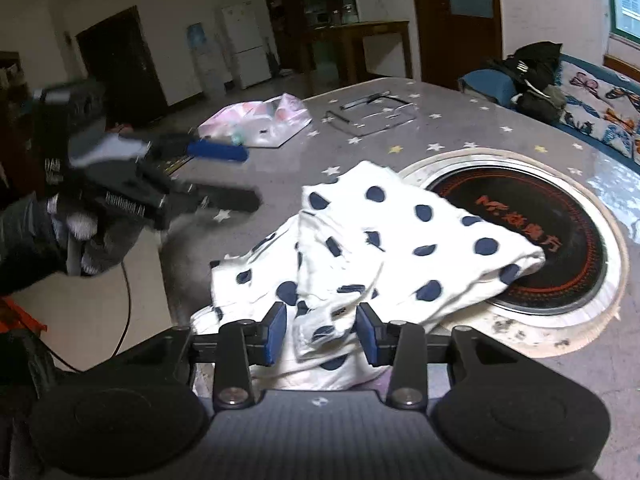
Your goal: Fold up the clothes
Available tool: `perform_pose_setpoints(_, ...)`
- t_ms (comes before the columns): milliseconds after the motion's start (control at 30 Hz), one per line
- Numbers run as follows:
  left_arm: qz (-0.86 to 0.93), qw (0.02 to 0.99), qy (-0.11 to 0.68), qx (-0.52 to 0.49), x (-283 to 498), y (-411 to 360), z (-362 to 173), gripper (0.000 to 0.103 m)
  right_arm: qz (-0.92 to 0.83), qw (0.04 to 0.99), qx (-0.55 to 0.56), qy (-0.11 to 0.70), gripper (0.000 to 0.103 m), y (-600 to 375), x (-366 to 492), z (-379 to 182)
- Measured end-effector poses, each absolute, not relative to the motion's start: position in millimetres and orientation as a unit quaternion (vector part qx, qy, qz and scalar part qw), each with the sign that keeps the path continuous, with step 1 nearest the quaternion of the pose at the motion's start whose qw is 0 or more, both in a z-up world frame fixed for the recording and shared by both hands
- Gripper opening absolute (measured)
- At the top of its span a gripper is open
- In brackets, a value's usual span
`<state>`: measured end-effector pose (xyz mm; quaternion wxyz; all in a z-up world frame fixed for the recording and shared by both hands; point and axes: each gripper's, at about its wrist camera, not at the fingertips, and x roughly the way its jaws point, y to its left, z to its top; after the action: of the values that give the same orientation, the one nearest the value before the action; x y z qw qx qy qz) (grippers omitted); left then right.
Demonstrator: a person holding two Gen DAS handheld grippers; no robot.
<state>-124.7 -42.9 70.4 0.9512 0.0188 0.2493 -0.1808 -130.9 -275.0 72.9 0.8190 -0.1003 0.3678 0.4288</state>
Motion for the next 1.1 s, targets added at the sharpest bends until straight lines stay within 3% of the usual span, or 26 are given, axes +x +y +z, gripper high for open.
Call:
perform_pose_setpoints(33, -0.183, 0.952, 0.245, 0.023, -123.5, -44.6, 73.1, 0.098, 0.432, 0.819, -0.117, 0.358, 0.027, -271.7, -135.0, 73.6)
perform_pose_setpoints(133, -0.189, 0.954, 0.232, 0.026, -117.5, -48.7, 81.6, 0.098, 0.465, 0.812, -0.202, 0.29, 0.027, -260.0, -160.9, 79.5)
perform_pose_setpoints(333, -0.198, 0.955, 0.217, 0.034, -103.7, -58.4, 92.5, 0.098, 0.526, 0.762, -0.296, 0.233, 0.027, -244.0, -205.2, 78.4)
perform_pose_setpoints(500, -0.196, 0.95, 0.24, 0.035, -93.7, -63.4, 84.5, 0.098, 0.528, 0.771, -0.247, 0.255, 0.029, -252.7, -201.0, 79.3)
perform_pose_setpoints(567, -0.195, 0.947, 0.253, 0.033, -95.7, -62.2, 77.1, 0.098, 0.519, 0.785, -0.207, 0.267, 0.035, -261.1, -192.4, 85.7)
perform_pose_setpoints(600, -0.192, 0.946, 0.261, 0.032, -98.8, -60.9, 73.2, 0.098, 0.511, 0.792, -0.192, 0.271, 0.043, -263.9, -189.0, 87.4)
perform_pose_setpoints(667, -0.186, 0.942, 0.276, 0.026, -105.8, -57.5, 66.1, 0.098, 0.487, 0.808, -0.183, 0.276, 0.043, -266.7, -181.8, 90.1)
perform_pose_setpoints(967, -0.191, 0.921, 0.338, -0.043, -138.9, -45.9, 49.0, 0.097, 0.477, 0.795, -0.259, 0.27, 0.045, -240.8, -191.0, 67.9)
perform_pose_setpoints(1100, -0.199, 0.908, 0.362, -0.072, -151.5, -43.7, 41.7, 0.088, 0.474, 0.787, -0.297, 0.259, 0.046, -229.9, -201.0, 61.9)
